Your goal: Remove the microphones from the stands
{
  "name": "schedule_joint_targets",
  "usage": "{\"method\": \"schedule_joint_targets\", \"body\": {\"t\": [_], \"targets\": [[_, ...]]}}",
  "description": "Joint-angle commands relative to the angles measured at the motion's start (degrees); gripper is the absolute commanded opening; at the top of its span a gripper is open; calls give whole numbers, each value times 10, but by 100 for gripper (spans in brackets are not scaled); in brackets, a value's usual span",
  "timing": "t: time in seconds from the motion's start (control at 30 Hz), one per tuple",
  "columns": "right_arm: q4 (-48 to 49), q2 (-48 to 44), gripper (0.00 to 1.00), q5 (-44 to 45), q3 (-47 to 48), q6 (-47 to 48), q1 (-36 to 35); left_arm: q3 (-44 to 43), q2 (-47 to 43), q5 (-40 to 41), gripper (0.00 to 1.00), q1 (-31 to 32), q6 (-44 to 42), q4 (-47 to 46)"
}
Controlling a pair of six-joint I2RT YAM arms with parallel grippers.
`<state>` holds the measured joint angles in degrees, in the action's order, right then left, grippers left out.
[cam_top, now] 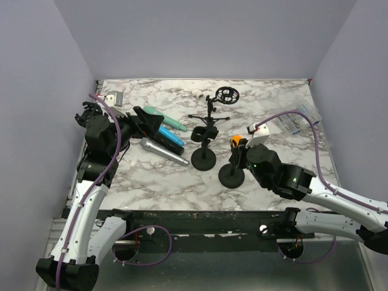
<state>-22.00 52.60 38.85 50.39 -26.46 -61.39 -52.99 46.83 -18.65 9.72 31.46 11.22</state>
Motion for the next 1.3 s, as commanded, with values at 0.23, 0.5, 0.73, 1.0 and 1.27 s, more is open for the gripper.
{"method": "schedule_joint_targets", "body": {"t": [0.23, 0.5, 0.73, 1.0, 1.27], "targets": [[-91, 7, 33, -38, 3, -7, -1, 4, -2, -6, 93, -1, -10, -11], [-89, -25, 54, -27, 57, 25, -1, 8, -9, 18, 93, 3, -24, -9], [-69, -59, 66, -17, 83, 44, -1, 38, -47, 53, 93, 32, -56, -47], [-33, -172, 77, -28, 70, 80, -1, 99, -139, 68, 94, 77, -70, -109], [-13, -323, 87, -10, 25, 90, -1, 167, -320, 69, 97, 78, -40, -134]]}}
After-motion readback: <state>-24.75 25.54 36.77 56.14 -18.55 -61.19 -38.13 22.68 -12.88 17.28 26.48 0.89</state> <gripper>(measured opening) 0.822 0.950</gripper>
